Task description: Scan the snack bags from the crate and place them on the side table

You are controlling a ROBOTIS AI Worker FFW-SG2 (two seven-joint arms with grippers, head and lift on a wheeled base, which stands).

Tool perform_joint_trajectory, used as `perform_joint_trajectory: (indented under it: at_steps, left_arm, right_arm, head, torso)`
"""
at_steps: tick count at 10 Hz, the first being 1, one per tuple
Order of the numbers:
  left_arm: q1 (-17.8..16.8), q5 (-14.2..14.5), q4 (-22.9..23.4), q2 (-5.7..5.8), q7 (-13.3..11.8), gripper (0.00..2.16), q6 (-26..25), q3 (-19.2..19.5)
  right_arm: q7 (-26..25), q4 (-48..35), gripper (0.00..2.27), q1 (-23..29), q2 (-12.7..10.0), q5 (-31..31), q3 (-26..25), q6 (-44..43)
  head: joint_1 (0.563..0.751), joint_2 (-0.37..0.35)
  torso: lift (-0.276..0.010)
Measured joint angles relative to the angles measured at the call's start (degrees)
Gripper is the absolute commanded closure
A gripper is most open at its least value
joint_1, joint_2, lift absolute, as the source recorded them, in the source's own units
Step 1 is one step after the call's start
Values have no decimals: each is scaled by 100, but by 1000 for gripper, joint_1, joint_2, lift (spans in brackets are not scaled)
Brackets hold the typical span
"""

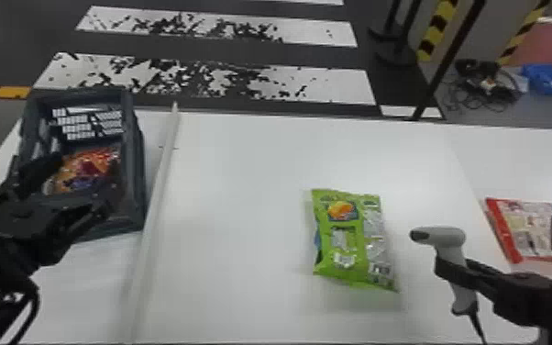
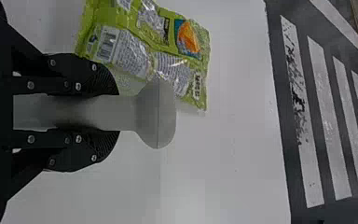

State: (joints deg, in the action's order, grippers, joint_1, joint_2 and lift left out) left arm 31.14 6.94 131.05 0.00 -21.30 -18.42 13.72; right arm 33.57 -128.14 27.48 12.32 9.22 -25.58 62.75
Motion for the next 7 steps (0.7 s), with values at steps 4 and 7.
perform_joint_trajectory:
  at_steps: [4,7]
  left_arm:
    - [7,0,25,0,-1,103,-14,-13]
    - [7,-9,29,0,-2,103,-27,-20]
  right_arm:
    - [-196,1501,2246,-908,496,-130,236,-884]
    - [-313,2434,2246,-1430,685,-335,593,-1445]
  head:
    - [695,-192]
    - [695,-200]
  torso:
    - [-94]
    - [-94]
